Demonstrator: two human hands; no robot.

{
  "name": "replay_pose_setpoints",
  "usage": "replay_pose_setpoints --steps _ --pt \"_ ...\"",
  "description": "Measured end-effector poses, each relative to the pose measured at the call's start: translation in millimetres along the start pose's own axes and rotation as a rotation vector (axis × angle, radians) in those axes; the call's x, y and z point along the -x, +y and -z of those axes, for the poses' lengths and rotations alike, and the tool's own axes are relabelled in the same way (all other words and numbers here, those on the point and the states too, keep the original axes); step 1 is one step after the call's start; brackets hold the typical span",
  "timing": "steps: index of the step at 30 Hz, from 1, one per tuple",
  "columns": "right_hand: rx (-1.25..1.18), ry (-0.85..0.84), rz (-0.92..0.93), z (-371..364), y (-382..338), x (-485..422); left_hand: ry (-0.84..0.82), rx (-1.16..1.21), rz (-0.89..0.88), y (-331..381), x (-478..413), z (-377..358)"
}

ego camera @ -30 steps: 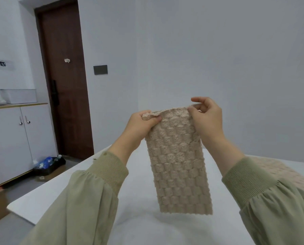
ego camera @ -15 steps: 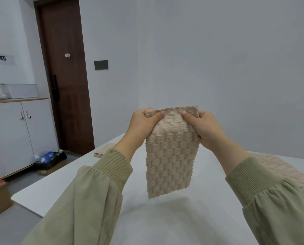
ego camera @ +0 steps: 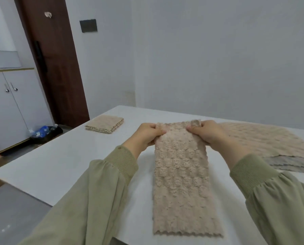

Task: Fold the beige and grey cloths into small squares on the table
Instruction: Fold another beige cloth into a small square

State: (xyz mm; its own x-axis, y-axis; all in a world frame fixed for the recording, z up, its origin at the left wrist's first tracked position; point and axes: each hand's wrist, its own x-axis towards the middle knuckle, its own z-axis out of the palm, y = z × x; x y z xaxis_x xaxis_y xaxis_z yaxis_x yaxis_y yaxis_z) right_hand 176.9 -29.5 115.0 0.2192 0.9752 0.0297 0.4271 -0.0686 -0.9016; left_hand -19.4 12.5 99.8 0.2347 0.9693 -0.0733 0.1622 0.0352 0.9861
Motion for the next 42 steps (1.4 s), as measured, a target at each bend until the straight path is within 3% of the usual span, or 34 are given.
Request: replay_pose_setpoints --steps 3,9,16,22,29,33,42 --pt "-0.004 0.021 -0.054 -19.8 41.1 -16.5 0.121 -0.073 0.018 -41.6 -16.9 -9.0" --pt "-0.083 0.178 0.02 -43.8 82.7 -50.9 0.315 -0.313 -0.141 -78.3 -48.4 -16.9" --pt "0.144 0.075 0.058 -42.4 78.5 -93.4 0.364 -0.396 -0.125 -81.4 -89.4 -5.3" --pt "0.202 0.185 0.124 -36.1 72.5 -102.4 0.409 -0.287 -0.208 -76.9 -92.0 -7.1" --pt "-0.06 0.5 0.38 -62.8 59.3 -68.2 0.54 -0.077 -0.411 -69.2 -70.9 -10.9" --pt "-0.117 0.455 0.353 -66.7 62.0 -37.9 0.5 -0.015 -0.372 -66.0 -46.3 -12.1" --pt "-0.409 0.247 0.209 -55.0 74.3 31.0 0.179 0.241 -0.078 -67.6 27.7 2.8"
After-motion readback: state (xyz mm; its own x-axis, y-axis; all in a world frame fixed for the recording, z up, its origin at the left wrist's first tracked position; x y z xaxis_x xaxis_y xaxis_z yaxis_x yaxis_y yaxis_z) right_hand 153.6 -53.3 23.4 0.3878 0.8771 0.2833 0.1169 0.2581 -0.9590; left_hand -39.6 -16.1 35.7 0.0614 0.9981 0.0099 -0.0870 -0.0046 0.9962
